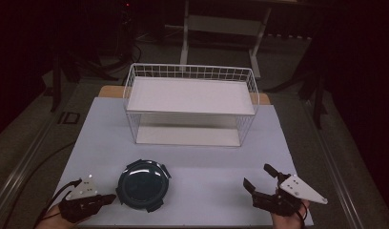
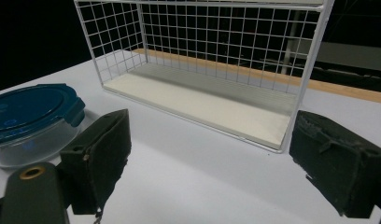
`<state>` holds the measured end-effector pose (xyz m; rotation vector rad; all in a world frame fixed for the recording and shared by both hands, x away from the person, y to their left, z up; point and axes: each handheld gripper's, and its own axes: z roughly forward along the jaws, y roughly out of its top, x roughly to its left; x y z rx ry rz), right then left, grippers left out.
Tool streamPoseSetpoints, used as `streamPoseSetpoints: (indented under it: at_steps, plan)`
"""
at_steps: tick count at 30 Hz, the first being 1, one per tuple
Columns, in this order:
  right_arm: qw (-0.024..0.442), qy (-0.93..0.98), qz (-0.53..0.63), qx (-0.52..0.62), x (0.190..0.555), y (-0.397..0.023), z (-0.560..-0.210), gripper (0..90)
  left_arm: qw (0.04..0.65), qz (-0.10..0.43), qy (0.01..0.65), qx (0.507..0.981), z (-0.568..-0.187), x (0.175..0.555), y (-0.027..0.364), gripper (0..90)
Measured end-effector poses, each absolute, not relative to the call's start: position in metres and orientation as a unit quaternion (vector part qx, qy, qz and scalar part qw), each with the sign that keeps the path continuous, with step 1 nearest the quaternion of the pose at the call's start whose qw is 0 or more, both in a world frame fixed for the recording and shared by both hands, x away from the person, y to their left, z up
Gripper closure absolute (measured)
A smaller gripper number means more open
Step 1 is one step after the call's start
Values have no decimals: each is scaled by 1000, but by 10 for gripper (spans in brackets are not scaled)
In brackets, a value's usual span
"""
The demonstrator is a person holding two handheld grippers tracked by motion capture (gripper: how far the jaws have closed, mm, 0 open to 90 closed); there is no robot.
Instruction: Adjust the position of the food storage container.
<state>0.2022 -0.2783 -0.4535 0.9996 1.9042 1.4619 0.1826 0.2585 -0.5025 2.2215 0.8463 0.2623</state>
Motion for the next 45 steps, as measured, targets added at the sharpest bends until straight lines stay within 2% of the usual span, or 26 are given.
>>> streamPoseSetpoints:
  at_steps: [12, 30, 45]
  plan:
    - [263, 707, 543, 370, 202, -277, -454, 126, 364, 105, 338, 862, -500, 191, 256, 894]
    - [259, 709, 542, 369, 202, -276, -454, 126, 357, 101, 313, 874, -497, 227, 222, 895]
    - [256, 710, 543, 368, 201, -276, -454, 126, 338, 89, 308, 885, -504, 225, 211, 894]
